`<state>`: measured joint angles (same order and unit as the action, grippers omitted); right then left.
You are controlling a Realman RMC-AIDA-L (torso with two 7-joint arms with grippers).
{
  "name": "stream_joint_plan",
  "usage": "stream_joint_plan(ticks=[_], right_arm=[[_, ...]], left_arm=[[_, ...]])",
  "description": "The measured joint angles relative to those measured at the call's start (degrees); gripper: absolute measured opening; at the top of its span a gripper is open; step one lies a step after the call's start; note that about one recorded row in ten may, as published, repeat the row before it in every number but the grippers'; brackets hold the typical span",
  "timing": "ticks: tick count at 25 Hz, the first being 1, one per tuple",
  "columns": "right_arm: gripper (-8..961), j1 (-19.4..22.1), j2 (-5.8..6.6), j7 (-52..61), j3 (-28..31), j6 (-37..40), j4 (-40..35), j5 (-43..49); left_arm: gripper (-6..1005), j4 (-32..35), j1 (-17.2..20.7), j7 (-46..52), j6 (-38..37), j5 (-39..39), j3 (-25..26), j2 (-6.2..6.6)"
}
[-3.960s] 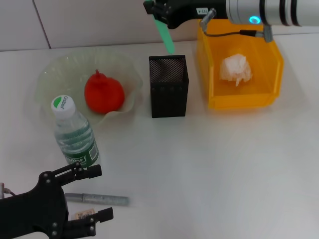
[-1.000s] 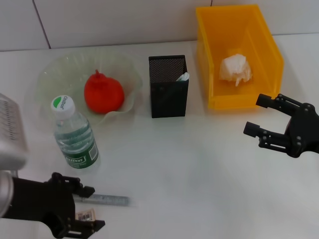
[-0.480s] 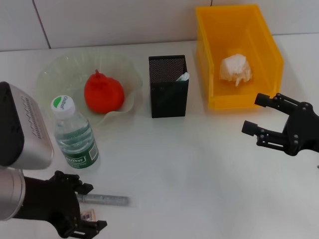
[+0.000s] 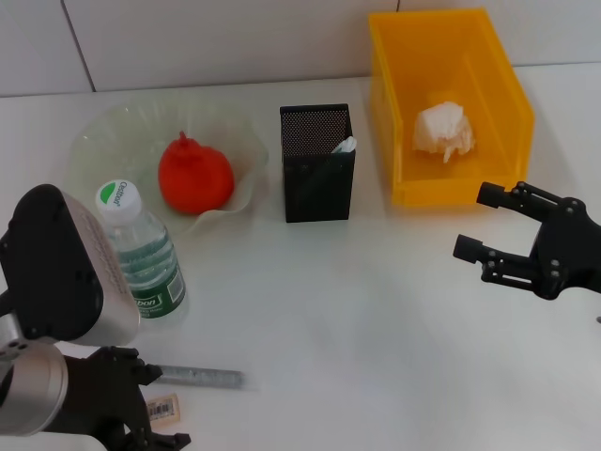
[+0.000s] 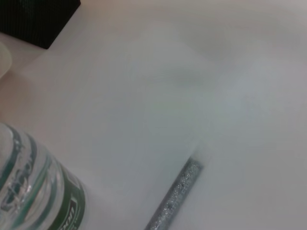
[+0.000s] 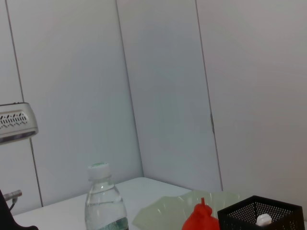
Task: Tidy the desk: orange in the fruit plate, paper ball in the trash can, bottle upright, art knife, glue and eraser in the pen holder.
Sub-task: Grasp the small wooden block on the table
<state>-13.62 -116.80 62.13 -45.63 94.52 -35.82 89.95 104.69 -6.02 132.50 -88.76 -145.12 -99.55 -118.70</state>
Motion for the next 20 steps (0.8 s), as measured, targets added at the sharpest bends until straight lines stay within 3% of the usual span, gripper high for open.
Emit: stream_joint_plan(ticks=[14, 20], right_arm=[[826, -0.01, 0.00, -0.59, 0.00, 0.02, 0.14, 0.34], [826, -0.40, 0.18, -0.68, 0.04, 0.05, 0.15, 1.07]], left_arm=[[799, -2.54, -3.14, 4.25, -1.76, -0.20, -1.53, -0.09], [798, -7.29, -6.94, 5.05, 0.01, -0.69, -1.61, -0.12]])
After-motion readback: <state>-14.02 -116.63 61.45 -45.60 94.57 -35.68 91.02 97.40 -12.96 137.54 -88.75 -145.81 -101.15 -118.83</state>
